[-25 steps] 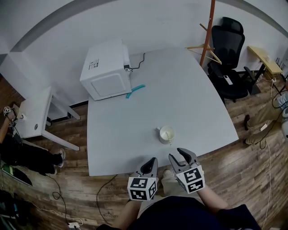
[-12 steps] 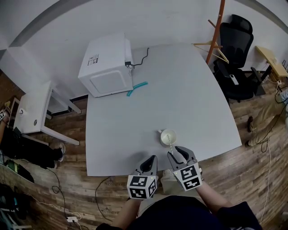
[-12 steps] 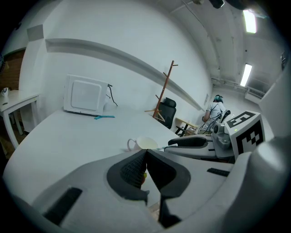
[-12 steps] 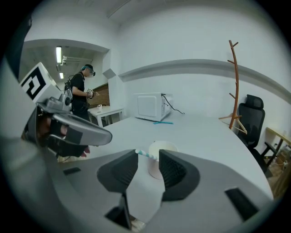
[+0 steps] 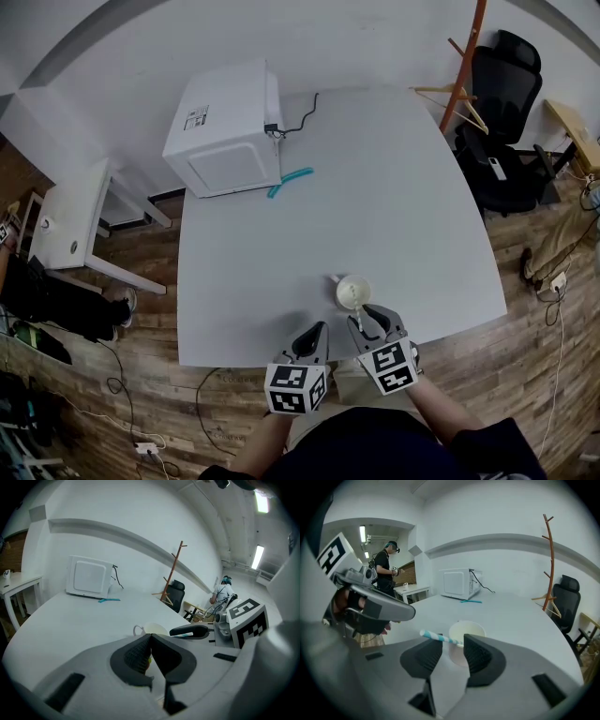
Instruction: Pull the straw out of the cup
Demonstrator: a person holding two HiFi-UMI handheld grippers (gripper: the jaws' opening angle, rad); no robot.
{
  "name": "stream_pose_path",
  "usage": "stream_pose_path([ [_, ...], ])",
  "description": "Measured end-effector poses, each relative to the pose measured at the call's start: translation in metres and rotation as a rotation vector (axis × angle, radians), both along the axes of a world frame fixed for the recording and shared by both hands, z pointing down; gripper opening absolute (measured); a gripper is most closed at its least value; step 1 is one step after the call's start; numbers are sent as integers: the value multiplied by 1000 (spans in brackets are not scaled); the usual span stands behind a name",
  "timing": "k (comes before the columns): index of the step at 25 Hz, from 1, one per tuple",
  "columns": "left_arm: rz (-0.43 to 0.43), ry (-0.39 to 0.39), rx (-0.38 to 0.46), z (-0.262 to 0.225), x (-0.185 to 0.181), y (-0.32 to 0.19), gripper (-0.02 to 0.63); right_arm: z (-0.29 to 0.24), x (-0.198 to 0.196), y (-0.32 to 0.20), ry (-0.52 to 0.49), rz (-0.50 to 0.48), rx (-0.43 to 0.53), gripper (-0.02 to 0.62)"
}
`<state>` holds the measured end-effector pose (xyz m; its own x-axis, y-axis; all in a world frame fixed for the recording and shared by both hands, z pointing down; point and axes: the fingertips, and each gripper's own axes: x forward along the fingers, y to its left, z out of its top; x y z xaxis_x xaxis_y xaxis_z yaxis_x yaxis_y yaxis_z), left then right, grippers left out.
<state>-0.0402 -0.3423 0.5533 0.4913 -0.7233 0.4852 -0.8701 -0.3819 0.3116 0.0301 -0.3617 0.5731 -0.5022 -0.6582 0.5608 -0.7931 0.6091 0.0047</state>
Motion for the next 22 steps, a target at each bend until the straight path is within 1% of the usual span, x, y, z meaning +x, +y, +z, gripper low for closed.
stream_pose_path([
  [5,-10,0,-4,3,2,-4,17,7,0,-5,19,-12,-11,138],
  [12,-23,6,0,1,3,-8,17,8,9,-13,64,6,8,55],
  [22,-36,10,1,2,-3,-1,17,0,12,-13,85,25,41,44],
])
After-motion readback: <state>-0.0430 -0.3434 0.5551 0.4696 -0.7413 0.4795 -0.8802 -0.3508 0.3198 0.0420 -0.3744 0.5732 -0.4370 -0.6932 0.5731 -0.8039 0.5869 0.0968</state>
